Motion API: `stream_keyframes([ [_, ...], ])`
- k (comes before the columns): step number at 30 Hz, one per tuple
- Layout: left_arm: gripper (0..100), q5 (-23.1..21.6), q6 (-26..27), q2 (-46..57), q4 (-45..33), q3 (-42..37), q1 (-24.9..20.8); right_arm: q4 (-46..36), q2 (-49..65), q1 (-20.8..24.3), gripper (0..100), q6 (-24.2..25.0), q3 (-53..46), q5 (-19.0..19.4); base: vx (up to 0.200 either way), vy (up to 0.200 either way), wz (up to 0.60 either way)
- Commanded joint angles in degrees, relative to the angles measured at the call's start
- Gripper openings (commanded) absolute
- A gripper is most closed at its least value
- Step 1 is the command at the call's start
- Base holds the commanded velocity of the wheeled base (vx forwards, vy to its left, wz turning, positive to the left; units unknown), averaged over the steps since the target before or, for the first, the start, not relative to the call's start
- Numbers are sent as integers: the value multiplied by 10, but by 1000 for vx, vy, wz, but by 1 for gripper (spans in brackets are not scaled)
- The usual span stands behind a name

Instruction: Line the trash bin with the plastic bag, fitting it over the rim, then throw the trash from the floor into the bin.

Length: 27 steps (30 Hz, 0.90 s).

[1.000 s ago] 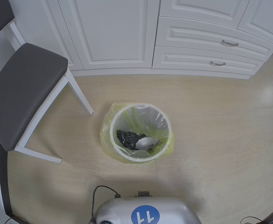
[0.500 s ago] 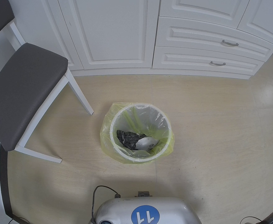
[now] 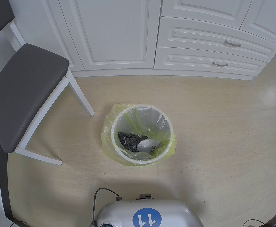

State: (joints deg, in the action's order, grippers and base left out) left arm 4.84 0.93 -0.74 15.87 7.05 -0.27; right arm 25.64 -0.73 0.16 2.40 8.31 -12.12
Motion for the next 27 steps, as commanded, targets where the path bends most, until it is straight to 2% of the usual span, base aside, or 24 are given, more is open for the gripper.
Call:
stream_keyframes([
  [1, 100, -16, -33, 6, -3, -70, 1, 20, 7, 0, 100, -1, -66, 10, 0, 0, 0],
  [2, 100, -16, -33, 6, -3, -70, 1, 19, 7, 0, 100, -2, -68, 10, 0, 0, 0],
  [6, 100, -19, -22, 6, -119, -70, 1, -29, 7, 0, 100, -17, -83, 28, 0, 0, 0],
  [8, 100, -33, -21, 7, -149, -68, 1, -52, 7, 0, 100, -19, -83, 28, 0, 0, 0],
  [11, 100, -49, -21, 7, -157, -70, 1, -88, 7, 0, 100, -20, -83, 29, 0, 0, 0],
  [15, 100, -51, -18, 6, -157, -70, 1, -114, 7, 0, 100, -20, -83, 28, 0, 0, 0],
  [22, 100, -54, -14, -1, -157, -70, 0, -210, 7, -1, 100, -13, -83, 25, 0, 0, 0],
  [27, 100, -54, -13, 0, -157, -70, 0, -215, 7, -1, 100, -20, -83, 31, 0, 0, 0],
])
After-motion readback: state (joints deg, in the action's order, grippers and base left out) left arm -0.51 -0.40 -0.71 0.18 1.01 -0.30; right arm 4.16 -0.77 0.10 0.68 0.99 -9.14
